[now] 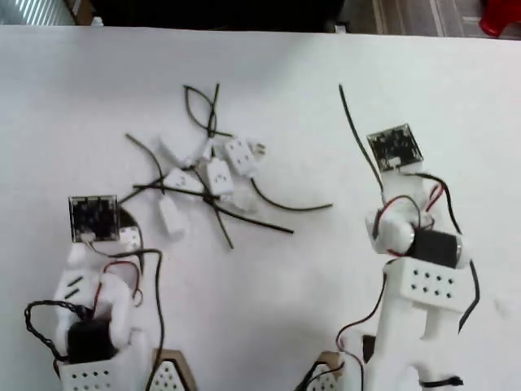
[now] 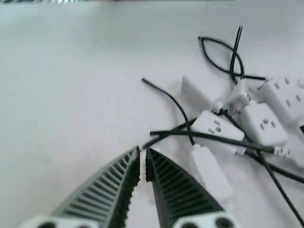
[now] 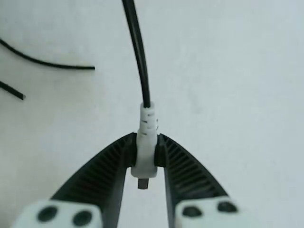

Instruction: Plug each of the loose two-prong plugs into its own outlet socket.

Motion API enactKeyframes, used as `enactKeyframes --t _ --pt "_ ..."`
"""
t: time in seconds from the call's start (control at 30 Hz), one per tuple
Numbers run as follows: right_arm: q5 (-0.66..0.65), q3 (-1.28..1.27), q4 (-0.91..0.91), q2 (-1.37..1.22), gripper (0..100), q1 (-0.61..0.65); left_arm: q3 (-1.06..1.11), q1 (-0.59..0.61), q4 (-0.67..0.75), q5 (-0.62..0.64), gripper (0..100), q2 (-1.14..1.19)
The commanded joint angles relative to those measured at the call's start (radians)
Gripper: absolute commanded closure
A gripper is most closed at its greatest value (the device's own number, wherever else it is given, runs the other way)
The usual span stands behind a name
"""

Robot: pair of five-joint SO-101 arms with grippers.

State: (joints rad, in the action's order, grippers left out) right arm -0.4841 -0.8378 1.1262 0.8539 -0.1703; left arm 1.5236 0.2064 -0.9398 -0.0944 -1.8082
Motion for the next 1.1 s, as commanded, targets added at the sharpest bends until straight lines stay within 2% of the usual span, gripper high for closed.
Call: enactKeyframes --t 0.0,0.2,0.37,0.5,0.87,1.07 --pt "0.141 -0.034 -0.119 0.070 98.1 0.079 -0.054 -0.088 0.127 0.000 95 -0.004" --pt "0.353 -0.175 -0.263 0.223 98.2 0.217 -0.051 -0.263 0.315 0.000 95 -0.004" --pt "0.445 -0.241 -0.268 0.374 98.2 0.337 -0.051 -0.394 0.437 0.000 95 -0.002" --pt "0.488 -0.278 -0.268 0.496 98.2 0.420 -0.051 -0.469 0.483 0.002 95 0.001" --pt "0.508 -0.305 -0.225 0.803 98.2 0.615 -0.086 -0.565 0.476 0.000 95 0.005" --pt "0.488 -0.396 -0.219 0.855 98.2 0.642 -0.327 -0.647 0.311 0.000 95 0.228"
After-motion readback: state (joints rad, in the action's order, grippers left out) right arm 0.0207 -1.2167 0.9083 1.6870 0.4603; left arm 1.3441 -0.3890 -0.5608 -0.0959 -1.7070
